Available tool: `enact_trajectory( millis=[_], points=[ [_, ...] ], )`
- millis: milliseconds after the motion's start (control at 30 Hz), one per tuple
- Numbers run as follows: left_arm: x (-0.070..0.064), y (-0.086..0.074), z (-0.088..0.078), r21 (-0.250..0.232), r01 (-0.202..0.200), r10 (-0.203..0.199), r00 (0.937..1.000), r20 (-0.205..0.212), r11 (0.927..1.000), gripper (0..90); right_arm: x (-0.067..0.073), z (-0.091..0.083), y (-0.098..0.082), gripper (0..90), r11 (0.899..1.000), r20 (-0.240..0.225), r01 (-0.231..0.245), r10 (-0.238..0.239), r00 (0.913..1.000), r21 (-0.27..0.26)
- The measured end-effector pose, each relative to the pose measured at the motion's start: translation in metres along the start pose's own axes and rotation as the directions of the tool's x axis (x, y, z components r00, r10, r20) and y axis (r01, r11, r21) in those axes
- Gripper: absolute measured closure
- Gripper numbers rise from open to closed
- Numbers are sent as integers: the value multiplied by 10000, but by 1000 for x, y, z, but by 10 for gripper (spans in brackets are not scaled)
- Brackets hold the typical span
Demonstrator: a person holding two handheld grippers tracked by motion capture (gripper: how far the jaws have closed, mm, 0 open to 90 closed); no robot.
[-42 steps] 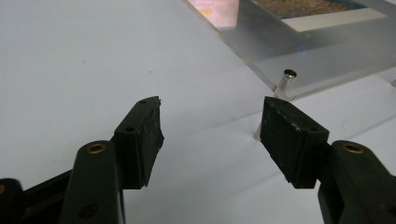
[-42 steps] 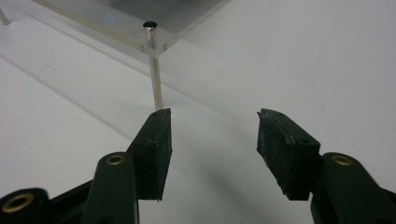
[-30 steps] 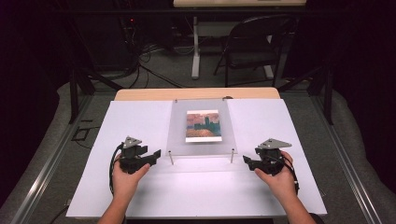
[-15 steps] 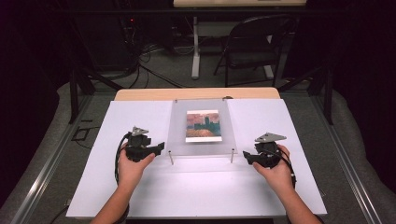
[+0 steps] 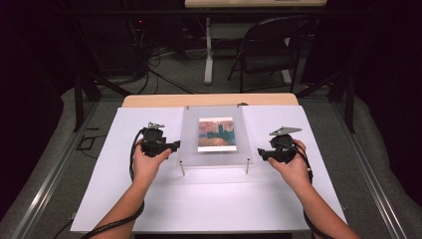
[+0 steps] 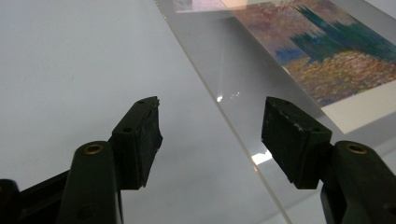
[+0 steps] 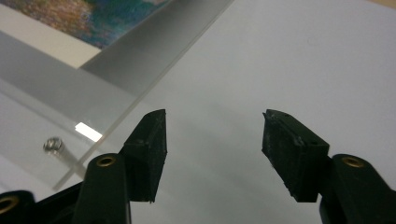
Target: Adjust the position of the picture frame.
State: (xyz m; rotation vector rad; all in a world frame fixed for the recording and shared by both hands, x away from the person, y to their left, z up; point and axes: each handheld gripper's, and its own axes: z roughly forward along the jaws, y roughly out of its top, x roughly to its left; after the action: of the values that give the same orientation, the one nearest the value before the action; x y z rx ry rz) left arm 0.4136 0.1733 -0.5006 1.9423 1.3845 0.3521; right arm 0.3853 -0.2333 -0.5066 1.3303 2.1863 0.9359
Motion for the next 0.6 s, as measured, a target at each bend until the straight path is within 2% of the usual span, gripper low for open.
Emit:
enact_trajectory(
  millis=[100,133,233,267,300,333,433,500,533,600],
  points=[
    [1,6,3,-40,130,-130,9999,-97,9999,371,-1,3,6,423,9999,45,24,-23,10000,-148],
    [2,11,6,26,239,-239,9997,-112,9997,371,-2,7,12,418,9996,186,-65,70,9998,-262],
    [2,15,10,60,426,-425,9988,-224,9991,371,-4,14,16,421,9989,163,-269,275,9995,-380],
    [3,18,13,138,537,-533,9982,-288,9985,371,-3,20,21,438,9988,-28,-411,410,9992,-273],
    [3,18,13,138,537,-533,9982,-288,9985,371,-3,20,21,438,9988,-28,-411,410,9992,-273],
    [4,23,19,266,596,-582,9971,-496,9979,371,-3,26,26,438,9987,-93,-456,454,9989,-221],
    [5,29,26,472,714,-677,9948,-757,9963,371,-5,34,32,443,9986,-129,-519,518,9986,-123],
    [6,31,29,558,735,-684,9937,-883,9957,371,-6,38,35,443,9981,-123,-615,614,9980,-75],
    [7,35,34,685,737,-661,9919,-1081,9949,371,-10,45,40,443,9971,-101,-753,754,9971,61],
    [8,37,37,722,780,-693,9908,-1162,9943,371,-14,52,44,443,9957,55,-880,879,9961,286]
  ],
)
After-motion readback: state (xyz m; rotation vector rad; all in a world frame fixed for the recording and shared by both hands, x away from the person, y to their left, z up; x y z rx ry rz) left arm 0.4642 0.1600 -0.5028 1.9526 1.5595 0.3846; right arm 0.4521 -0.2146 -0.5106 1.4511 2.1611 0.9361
